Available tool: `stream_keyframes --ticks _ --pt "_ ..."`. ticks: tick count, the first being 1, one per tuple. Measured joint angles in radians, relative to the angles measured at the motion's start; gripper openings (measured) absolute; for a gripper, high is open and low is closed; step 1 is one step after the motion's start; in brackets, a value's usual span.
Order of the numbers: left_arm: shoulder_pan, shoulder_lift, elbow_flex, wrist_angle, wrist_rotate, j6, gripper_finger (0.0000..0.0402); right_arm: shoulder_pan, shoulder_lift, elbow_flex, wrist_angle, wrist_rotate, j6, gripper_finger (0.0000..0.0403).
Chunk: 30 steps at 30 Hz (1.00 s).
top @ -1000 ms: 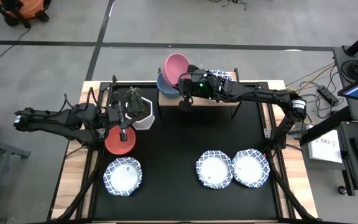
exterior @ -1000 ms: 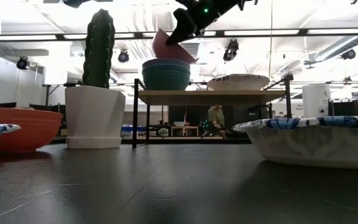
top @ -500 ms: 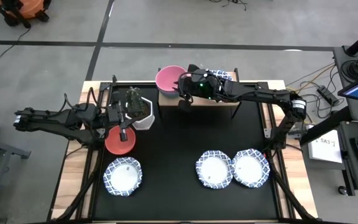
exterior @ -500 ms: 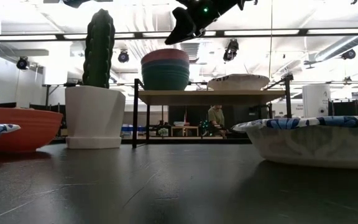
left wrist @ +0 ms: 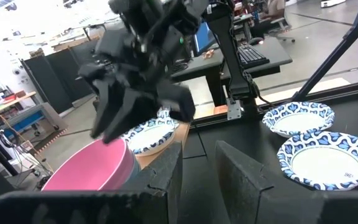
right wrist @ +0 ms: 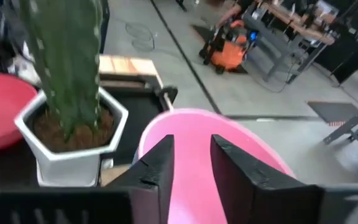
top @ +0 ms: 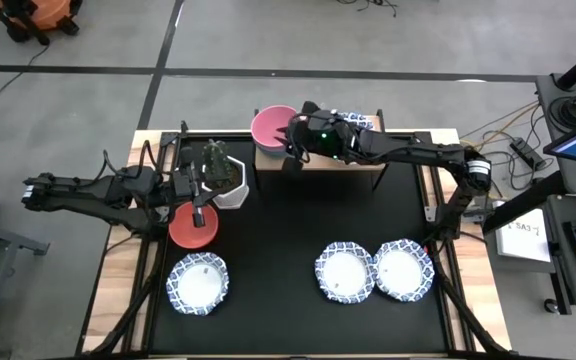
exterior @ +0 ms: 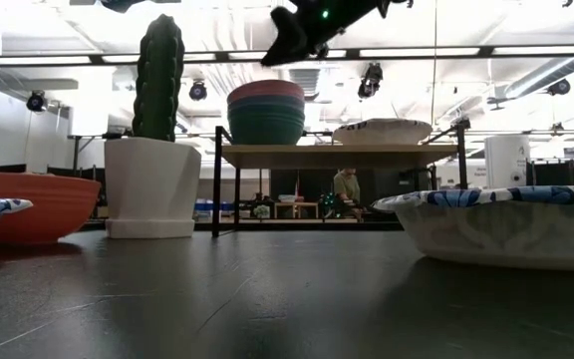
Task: Place and stack bowls onto a shelf
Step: Stack the pink bowl on top of the blue bowls on the shelf, then stack the left blue patterned bowl on top of the blue patterned bowls on the shelf
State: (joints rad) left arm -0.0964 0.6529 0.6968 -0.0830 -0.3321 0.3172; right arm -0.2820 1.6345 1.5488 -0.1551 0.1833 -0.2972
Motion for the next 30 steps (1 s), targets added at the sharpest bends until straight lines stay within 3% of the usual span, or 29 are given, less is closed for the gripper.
stream_keyframes --ticks 10,22,30 --pt "0.0 0.0 0.0 -0.002 0.0 0.0 0.0079 -0.007 0.021 -0.038 0.008 0.0 0.037 0.0029" --pt "0.0 0.0 0.0 -0.001 0.0 -0.001 0.0079 -0.006 0.014 -0.048 0.012 0.0 0.075 0.0022" --pt "0.0 0.0 0.0 -0.011 0.0 -0.043 0.0079 0.057 -0.109 -0.107 0.014 -0.008 0.043 0.0022"
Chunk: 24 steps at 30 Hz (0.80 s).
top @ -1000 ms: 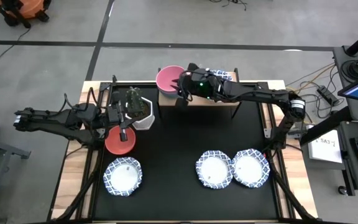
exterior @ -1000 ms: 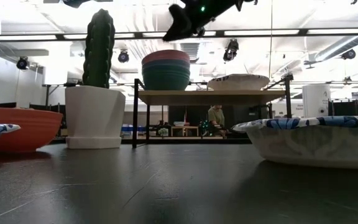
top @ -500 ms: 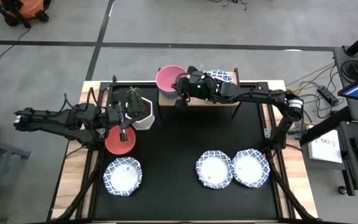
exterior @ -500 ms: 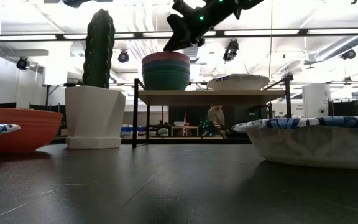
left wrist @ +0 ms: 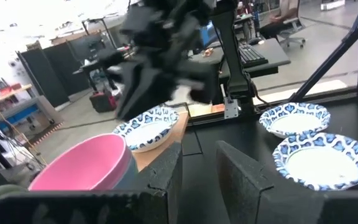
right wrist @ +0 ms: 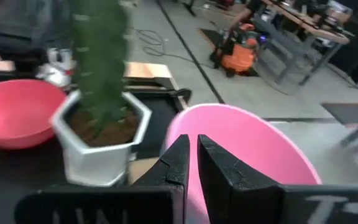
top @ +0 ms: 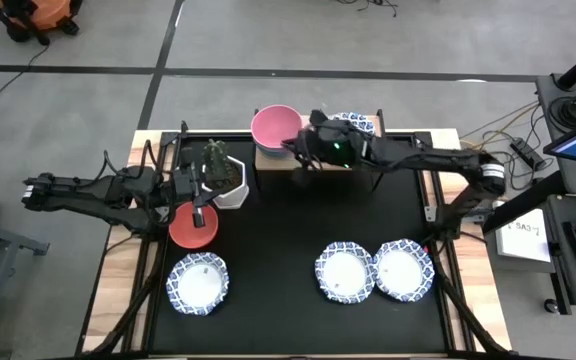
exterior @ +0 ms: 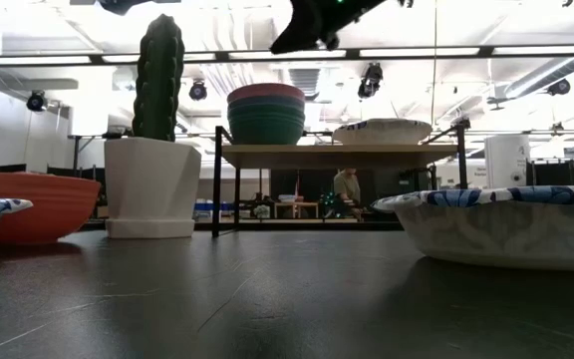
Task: Place and stack bowls onto a shelf
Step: Stack the left blue patterned bowl on top of the blue patterned bowls on the shelf
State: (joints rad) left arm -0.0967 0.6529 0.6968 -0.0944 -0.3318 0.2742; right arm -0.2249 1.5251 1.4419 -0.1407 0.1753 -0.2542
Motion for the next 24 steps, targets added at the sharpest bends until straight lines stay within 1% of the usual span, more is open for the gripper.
stream_keyframes --ticks 5,7,11,14,17,20,22,24 --pt "0.0 0.009 0.0 -0.027 0.0 -0.128 0.0079 0.087 -0.139 -0.161 -0.002 0.001 0.01 0.0022" --pt "-0.001 0.018 0.001 -0.054 0.0 -0.229 0.0079 0.126 -0.201 -0.241 0.0 0.0 0.024 0.0022" --pt "-0.028 0.068 0.001 -0.13 0.007 -0.479 0.0079 0.195 -0.33 -0.418 -0.002 0.002 0.039 0.0022" --pt "-0.073 0.12 0.004 -0.135 0.039 -0.595 0.0079 0.237 -0.426 -0.533 0.011 0.007 0.038 0.0022" --pt "-0.114 0.181 0.045 -0.131 0.105 -0.693 0.0079 0.262 -0.51 -0.622 0.039 0.003 0.038 0.0022" --pt "-0.149 0.255 0.106 -0.147 0.14 -0.789 0.0079 0.268 -0.587 -0.687 0.071 0.006 0.031 0.0022" --pt "-0.167 0.311 0.164 -0.224 0.147 -0.893 0.0079 0.269 -0.631 -0.71 0.075 0.007 0.028 0.0022" --pt "-0.183 0.377 0.24 -0.339 0.18 -1.027 0.0079 0.269 -0.669 -0.726 0.074 0.007 0.023 0.0022"
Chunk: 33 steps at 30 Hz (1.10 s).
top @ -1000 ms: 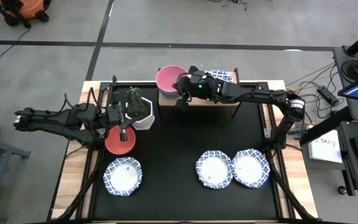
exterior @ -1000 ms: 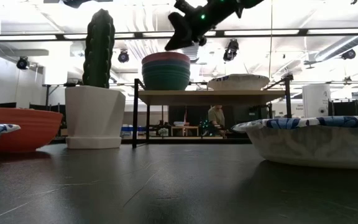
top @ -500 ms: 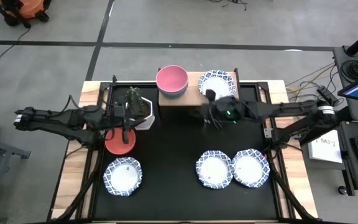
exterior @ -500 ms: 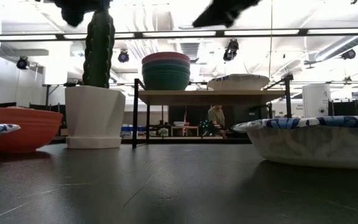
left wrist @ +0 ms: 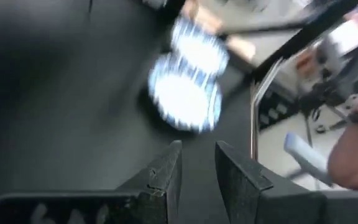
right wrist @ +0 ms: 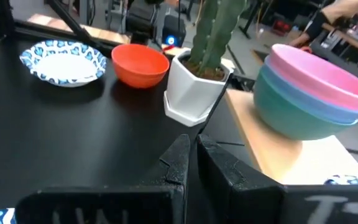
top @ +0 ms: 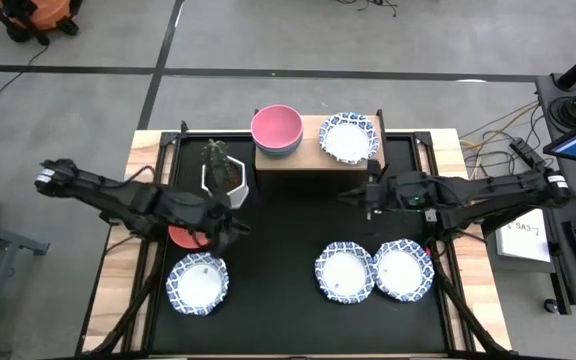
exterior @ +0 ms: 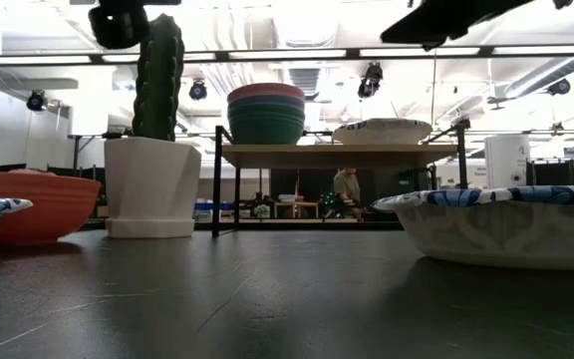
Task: Place and stack bowls onto a shelf
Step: Stack the left blue patterned bowl on top of the blue patterned bowls on the shelf
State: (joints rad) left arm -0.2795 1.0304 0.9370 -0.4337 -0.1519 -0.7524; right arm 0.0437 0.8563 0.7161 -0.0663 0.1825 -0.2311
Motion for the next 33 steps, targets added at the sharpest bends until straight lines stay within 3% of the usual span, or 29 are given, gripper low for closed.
stream_keyframes --ticks 6,10,14,20,28,33 --pt "-0.054 0.232 0.243 -0.381 0.115 -0.283 0.0079 0.0 -0.076 -0.012 0.0 0.0 -0.019 0.0022" --pt "-0.16 0.391 0.359 -0.424 0.146 -0.44 0.0079 0.0 -0.085 -0.021 -0.015 -0.003 -0.025 0.0022" --pt "-0.287 0.534 0.436 -0.44 0.04 -0.601 0.0079 0.0 -0.076 -0.022 -0.015 -0.003 -0.059 0.0022" --pt "-0.383 0.699 0.503 -0.655 0.073 -0.878 0.0094 0.0 -0.068 -0.022 -0.018 -0.003 -0.075 0.0022" --pt "-0.383 0.759 0.527 -0.71 0.084 -0.87 0.0157 0.0 -0.071 -0.022 0.009 -0.007 -0.075 0.0022" --pt "-0.385 0.759 0.516 -0.709 0.075 -0.917 0.0173 0.0 -0.071 -0.022 0.029 -0.007 -0.075 0.0022"
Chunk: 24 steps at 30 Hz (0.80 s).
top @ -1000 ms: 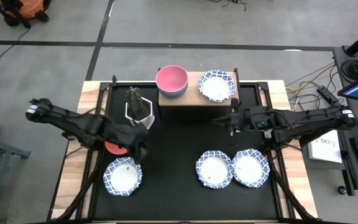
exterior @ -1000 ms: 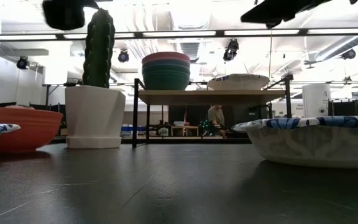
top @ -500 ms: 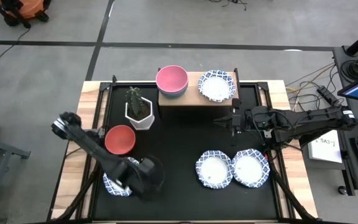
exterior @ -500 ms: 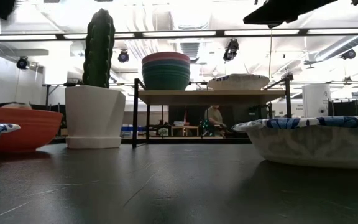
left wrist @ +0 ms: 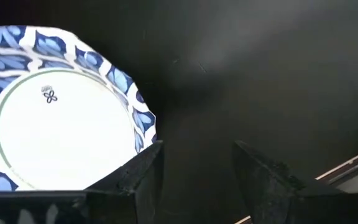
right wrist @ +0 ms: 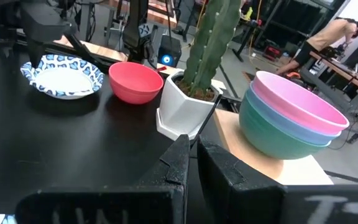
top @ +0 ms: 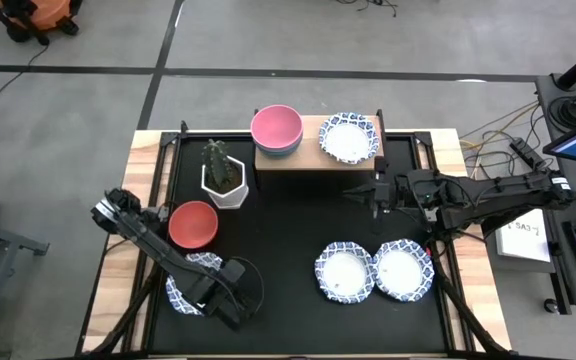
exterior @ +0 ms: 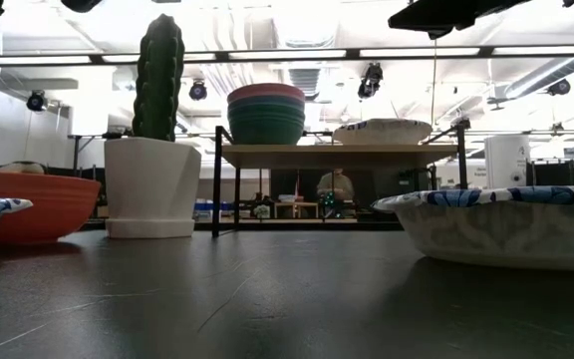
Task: Place and stack bowls onto a shelf
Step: Stack the left blue patterned bowl on top of the blue patterned bowls on the shelf
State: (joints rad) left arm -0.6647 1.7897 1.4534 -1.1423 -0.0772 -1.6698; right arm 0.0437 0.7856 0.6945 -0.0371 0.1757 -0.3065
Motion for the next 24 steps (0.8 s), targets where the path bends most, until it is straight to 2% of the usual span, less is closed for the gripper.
stream_keyframes --ticks 10,15,24 --pt "-0.034 0.0 0.005 0.003 0.06 -0.045 0.0174 0.0 0.001 0.0 -0.002 0.0 0.005 0.0022" --pt "-0.081 0.004 0.004 0.015 0.065 -0.061 0.0174 0.0 0.001 0.0 -0.002 0.0 0.003 0.0022" --pt "-0.089 0.007 -0.026 0.017 0.061 -0.08 0.0172 0.0 0.001 0.0 -0.006 0.0 0.001 0.0022"
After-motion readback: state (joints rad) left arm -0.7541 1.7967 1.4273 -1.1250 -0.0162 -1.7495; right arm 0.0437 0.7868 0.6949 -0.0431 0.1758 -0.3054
